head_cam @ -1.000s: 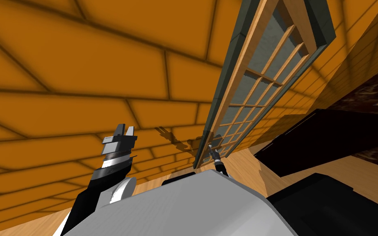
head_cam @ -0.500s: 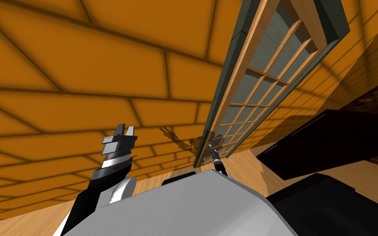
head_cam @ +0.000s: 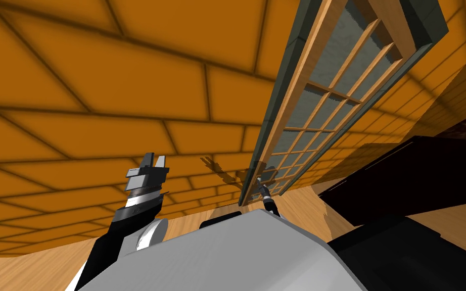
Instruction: Pull the door open
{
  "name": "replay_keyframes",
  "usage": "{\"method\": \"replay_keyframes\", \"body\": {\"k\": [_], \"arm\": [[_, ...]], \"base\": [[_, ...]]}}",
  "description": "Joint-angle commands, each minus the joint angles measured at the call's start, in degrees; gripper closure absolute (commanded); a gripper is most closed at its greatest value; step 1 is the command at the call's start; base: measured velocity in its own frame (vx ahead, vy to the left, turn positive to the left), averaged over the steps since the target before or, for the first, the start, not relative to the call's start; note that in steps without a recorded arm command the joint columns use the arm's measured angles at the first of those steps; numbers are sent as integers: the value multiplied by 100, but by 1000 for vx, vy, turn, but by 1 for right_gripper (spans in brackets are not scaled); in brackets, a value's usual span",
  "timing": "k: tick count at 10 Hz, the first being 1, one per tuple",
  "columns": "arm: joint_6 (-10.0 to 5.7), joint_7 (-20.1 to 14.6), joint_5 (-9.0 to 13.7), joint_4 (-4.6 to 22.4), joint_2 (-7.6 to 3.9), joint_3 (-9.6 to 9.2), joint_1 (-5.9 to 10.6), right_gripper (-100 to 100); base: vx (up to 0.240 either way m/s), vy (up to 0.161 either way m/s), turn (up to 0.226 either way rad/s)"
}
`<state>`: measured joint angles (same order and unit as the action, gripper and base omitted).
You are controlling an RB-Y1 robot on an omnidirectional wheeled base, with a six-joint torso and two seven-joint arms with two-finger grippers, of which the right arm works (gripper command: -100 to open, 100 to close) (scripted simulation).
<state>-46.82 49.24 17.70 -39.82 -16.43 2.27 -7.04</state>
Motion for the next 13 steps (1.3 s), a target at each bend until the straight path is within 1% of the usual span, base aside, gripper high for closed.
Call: {"method": "replay_keyframes", "body": {"k": [1, 2, 4, 6, 7, 8, 9, 10, 12, 13], "arm": [[30, -170, 58, 0, -87, 84, -50, 100], [23, -385, 78, 8, -86, 72, -36, 100], [16, -618, 99, 16, -86, 60, -21, 100], [2, -1000, 139, 31, -85, 36, 8, 100], [2, -1067, 139, 31, -85, 36, 8, 100], [-6, -1264, 162, 40, -84, 23, 24, 100], [-6, -1296, 162, 40, -84, 23, 24, 100], [-14, -1476, 185, 49, -84, 9, 41, 100], [-14, -1531, 185, 49, -84, 9, 41, 100], [-22, -1766, 209, 58, -83, -5, 58, 100]], "base": [[-24, -27, 48], [-24, -25, 62], [-37, -28, 69], [-51, -19, 77], [-42, -29, 50], [-42, -18, 61], [-33, -26, 14], [-46, -21, 85], [-18, -5, 22], [-25, -4, 67]]}}
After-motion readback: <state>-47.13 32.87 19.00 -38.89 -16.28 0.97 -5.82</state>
